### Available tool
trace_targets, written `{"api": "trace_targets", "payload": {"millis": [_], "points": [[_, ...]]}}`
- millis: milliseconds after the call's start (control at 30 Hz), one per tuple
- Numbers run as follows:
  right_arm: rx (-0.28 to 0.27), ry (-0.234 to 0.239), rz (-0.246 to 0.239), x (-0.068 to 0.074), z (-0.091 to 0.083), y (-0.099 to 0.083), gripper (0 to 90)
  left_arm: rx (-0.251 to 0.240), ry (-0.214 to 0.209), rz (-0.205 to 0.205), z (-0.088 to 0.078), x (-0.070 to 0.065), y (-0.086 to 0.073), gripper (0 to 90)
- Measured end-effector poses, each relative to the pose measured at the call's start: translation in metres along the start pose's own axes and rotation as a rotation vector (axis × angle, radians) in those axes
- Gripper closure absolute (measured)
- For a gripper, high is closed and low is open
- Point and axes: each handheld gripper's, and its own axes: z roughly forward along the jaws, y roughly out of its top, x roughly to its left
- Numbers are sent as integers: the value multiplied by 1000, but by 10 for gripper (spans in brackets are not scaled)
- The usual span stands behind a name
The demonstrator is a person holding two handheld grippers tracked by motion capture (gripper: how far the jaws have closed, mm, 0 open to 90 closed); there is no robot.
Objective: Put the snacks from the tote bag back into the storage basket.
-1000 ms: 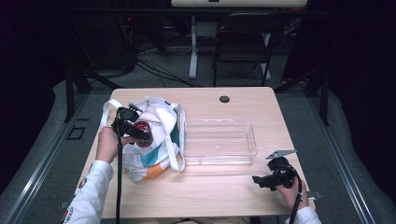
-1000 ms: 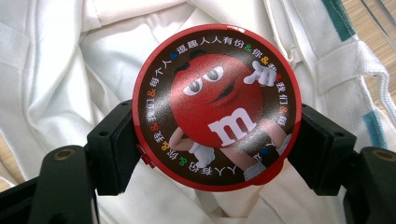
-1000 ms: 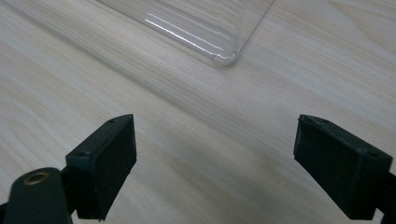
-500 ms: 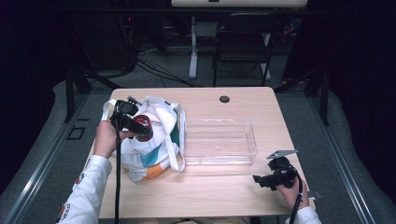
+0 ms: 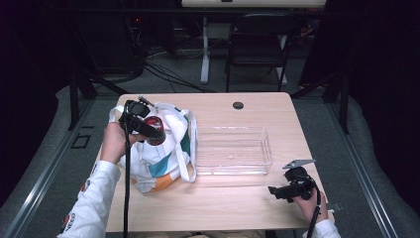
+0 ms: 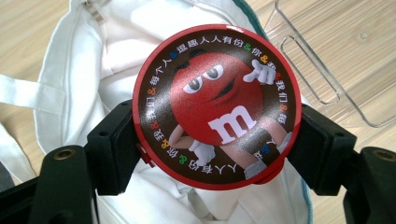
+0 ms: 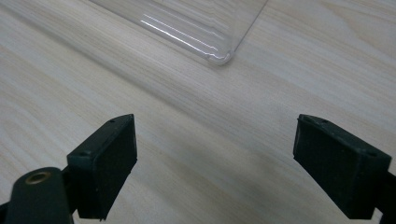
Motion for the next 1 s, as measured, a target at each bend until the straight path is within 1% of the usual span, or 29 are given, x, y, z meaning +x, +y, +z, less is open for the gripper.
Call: {"api": "trace_targets", "payload": {"millis": [100,267,1000], "points": [[-5,1,4,0,0,0,133,-2,-3,-1,-2,-1,3,255],[-4,-1,3,0,0,0,133,-12,-7,11,-4,-5,8,255],[-6,-3,0,1,-1,0,134,-28,-40,83,-6,-35,29,255]]}}
